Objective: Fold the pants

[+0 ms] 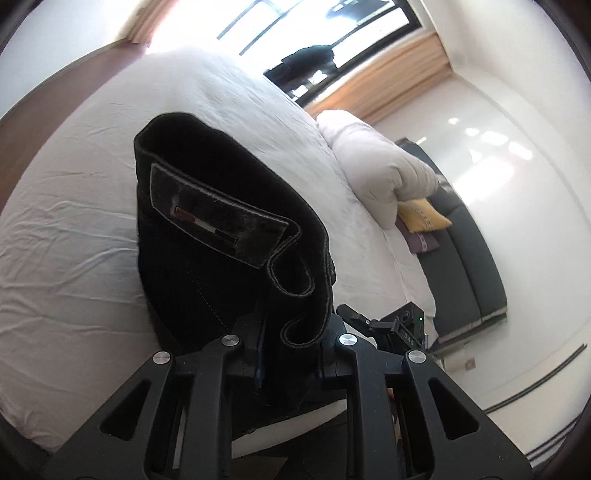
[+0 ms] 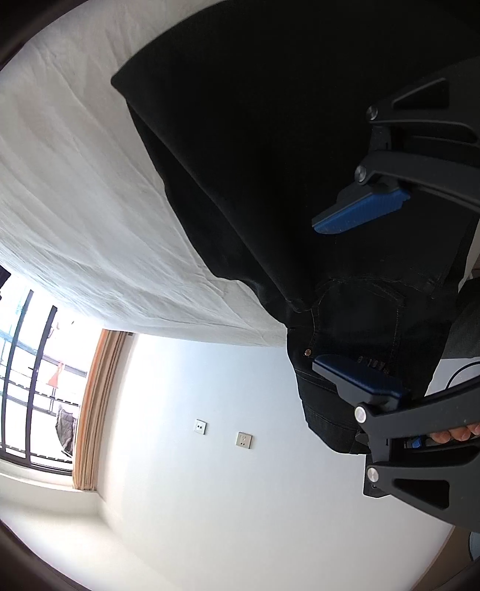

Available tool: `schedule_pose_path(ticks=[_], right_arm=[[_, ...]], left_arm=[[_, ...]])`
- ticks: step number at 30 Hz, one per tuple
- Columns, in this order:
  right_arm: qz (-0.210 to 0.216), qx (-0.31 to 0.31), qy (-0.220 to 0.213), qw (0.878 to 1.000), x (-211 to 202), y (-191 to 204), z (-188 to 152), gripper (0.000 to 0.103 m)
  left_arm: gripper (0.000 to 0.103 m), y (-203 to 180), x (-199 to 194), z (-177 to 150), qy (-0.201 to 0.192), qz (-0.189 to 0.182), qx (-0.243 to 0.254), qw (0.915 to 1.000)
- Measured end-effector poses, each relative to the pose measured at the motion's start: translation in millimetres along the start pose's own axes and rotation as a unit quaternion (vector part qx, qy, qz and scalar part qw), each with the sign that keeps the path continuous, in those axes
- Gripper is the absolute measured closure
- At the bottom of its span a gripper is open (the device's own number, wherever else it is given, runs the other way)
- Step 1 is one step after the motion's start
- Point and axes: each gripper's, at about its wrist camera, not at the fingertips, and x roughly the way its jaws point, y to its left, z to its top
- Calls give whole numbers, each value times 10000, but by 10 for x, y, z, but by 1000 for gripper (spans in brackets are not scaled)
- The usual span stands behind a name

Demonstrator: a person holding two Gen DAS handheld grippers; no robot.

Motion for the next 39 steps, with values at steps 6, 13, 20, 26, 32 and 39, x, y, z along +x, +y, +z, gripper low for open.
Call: schedule_pose_path(ticks=[6,13,20,26,32,39], right_arm=[[404,32,-148,9991,-387,-59,80,20],[270,-540,262,9978,-335,250,190,14],[-504,-640,785,9936,-72,213,154,26],[-672,-868,853,9903,-71,178,141,78],[-813,-1219,525,9878,-296,288,262,85],[-1002,-1096,484,9877,-409,-35,292,85]], left_arm=[[86,-735,870,-302,913,-92,1158,9890],[86,-938,1463,-863,1813,110,1729,9681],[86,-1216,1672,-977,1874,239,2173,9577],[86,-1407,1670,-1022,1901,278,2377,9521],[86,-1639,1843,-1075,1937,210,2603,9457],[86,-1810,2260,-1284,2218,286,2685,9370]])
